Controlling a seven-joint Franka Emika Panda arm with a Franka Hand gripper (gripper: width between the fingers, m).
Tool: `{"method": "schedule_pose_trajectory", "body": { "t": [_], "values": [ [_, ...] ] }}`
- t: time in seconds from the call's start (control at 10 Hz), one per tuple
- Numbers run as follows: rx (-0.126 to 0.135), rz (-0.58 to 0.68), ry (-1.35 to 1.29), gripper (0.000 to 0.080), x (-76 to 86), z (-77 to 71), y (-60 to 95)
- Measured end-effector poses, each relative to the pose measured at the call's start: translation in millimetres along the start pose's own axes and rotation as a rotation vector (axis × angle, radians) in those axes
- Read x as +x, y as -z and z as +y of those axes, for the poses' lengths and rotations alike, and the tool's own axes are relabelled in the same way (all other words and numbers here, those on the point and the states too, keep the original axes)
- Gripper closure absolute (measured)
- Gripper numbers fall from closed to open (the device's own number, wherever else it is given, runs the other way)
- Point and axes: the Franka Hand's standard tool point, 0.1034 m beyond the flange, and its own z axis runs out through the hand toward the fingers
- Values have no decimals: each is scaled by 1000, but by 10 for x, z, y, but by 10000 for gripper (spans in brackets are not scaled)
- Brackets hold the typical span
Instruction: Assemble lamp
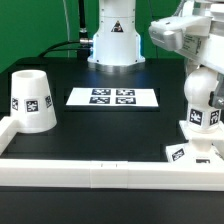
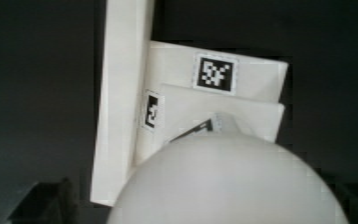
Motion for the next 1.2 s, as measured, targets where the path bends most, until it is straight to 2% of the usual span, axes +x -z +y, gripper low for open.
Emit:
{"method": "schedule_pose_trajectory", "body": {
  "t": [0.1, 0.2, 0.5, 0.7, 0.8, 1.2],
  "values": [
    [-15, -18, 85, 101, 7, 31, 6],
    [-18, -26, 133, 101, 3, 37, 7],
    [-14, -29, 242, 101, -9, 27, -5],
    [-12, -29, 239, 127, -15, 22, -15],
    [-12, -29, 238, 225, -18, 22, -15],
    [-11, -29, 199, 225, -30, 18, -17]
  ]
}}
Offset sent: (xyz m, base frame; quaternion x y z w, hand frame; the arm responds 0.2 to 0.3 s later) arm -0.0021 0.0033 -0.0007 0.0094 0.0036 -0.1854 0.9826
